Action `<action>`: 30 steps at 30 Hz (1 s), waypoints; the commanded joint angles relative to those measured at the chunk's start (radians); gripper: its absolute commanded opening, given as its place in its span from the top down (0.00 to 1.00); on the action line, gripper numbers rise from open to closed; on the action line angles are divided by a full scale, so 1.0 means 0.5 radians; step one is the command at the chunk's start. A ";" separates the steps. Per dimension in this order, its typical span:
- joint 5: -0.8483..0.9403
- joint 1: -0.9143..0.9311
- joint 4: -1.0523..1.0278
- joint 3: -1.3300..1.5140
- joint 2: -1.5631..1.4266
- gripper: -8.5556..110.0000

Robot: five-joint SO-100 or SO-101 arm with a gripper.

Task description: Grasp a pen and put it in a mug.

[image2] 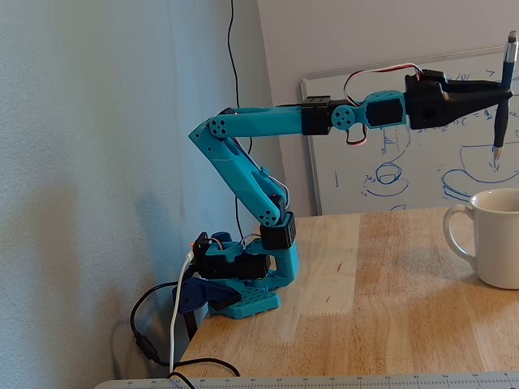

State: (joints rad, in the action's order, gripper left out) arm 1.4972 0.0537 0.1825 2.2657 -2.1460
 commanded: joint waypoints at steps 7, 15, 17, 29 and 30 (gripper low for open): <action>1.043 -0.150 0.077 -0.098 0.285 0.91; 1.065 -0.218 0.077 -0.089 0.515 0.91; 1.065 -0.245 0.077 -0.089 0.565 0.91; 1.062 -0.325 0.077 -0.092 0.650 0.86; 1.062 -0.316 0.077 -0.095 0.629 0.85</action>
State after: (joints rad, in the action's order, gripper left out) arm 2.0218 -0.1028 0.1887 2.2657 -1.7687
